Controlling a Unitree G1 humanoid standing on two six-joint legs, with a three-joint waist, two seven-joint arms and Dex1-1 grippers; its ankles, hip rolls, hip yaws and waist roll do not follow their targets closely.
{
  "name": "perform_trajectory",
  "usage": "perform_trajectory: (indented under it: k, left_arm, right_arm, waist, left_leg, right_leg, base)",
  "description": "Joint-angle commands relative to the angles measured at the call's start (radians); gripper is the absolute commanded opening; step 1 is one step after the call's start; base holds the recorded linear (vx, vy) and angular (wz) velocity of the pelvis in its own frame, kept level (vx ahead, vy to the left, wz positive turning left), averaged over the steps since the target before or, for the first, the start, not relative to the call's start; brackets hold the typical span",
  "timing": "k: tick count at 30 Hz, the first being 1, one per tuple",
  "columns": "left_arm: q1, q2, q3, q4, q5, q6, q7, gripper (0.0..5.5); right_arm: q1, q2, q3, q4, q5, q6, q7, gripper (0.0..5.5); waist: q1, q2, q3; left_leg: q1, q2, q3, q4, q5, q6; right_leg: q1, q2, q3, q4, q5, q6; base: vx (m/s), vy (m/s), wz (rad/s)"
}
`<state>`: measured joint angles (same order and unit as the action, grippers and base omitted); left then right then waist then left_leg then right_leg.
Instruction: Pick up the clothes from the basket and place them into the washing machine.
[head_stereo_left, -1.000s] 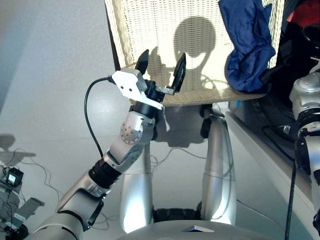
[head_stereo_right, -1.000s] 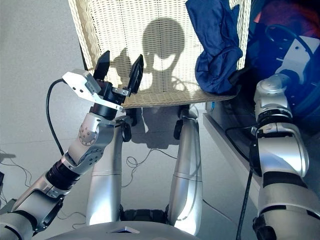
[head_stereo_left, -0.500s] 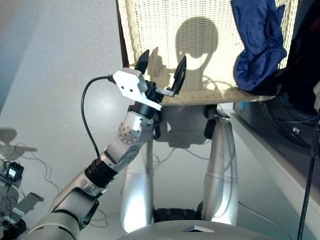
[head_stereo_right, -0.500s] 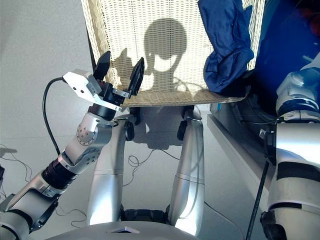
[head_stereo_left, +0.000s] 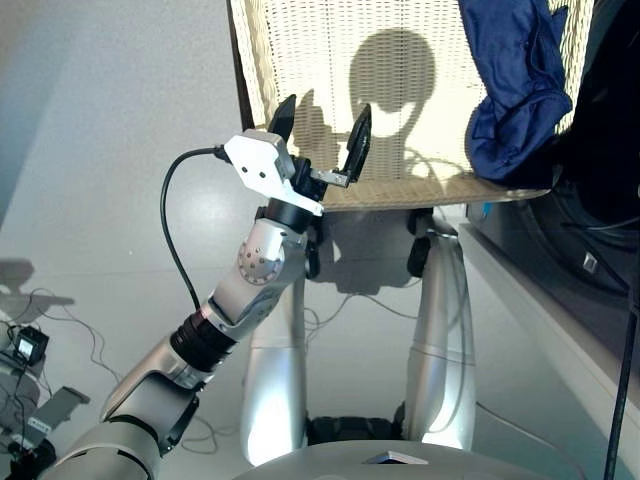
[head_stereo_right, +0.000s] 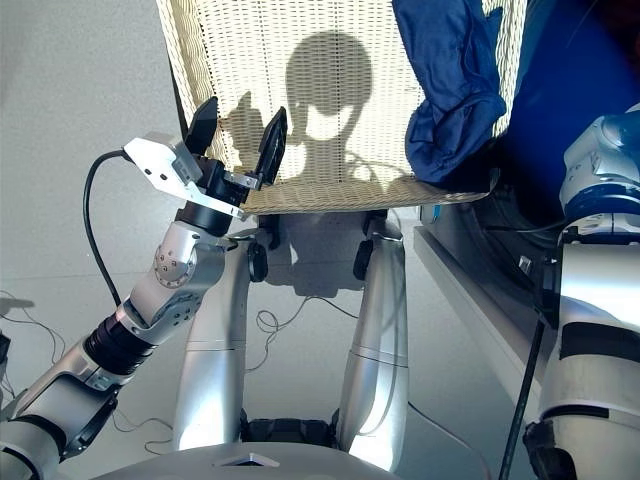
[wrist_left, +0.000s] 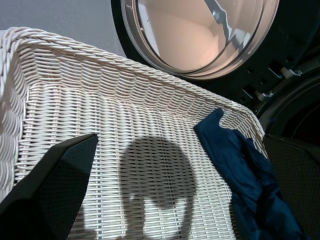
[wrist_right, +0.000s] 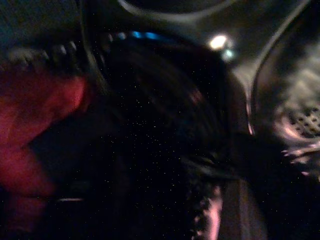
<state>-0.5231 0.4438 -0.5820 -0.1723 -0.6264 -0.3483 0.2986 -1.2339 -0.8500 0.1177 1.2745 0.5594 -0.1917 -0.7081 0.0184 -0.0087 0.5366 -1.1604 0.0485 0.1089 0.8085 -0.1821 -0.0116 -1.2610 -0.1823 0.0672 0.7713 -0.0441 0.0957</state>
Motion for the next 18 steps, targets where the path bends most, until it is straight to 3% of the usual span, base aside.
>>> perform_trajectory:
  k: [1,8,18]
  left_arm:
    - [0.022,-0.019,0.034,-0.131,0.018,-0.051,-0.012,5.50]
    - [0.020,-0.034,0.049,-0.122,0.022,-0.052,-0.006,5.50]
    - [0.027,-0.071,0.066,-0.112,0.026,-0.049,-0.001,5.50]
  right_arm:
    - [0.011,-0.097,0.069,-0.099,0.001,-0.090,-0.002,5.50]
    - [0.132,0.011,0.021,-0.363,-0.095,-0.148,-0.060,5.50]
    - [0.420,0.216,-0.012,-0.854,-0.409,-0.113,-0.092,5.50]
  waist:
    - [-0.031,0.020,-0.017]
    - [-0.040,0.010,-0.017]
    - [-0.050,-0.007,-0.017]
  left_leg:
    - [0.045,0.044,-0.011,-0.059,0.052,-0.079]
    - [0.042,0.043,-0.012,-0.056,0.054,-0.077]
    - [0.034,0.046,-0.009,-0.046,0.057,-0.069]
  right_leg:
    - [0.081,0.021,-0.020,-0.020,-0.023,0.026]
    - [0.080,0.027,-0.019,-0.020,-0.023,0.024]
    - [0.071,0.032,-0.023,-0.010,-0.023,0.021]
  base:
    - [0.000,0.000,0.000]
    - [0.000,0.000,0.000]
    - [0.000,0.000,0.000]
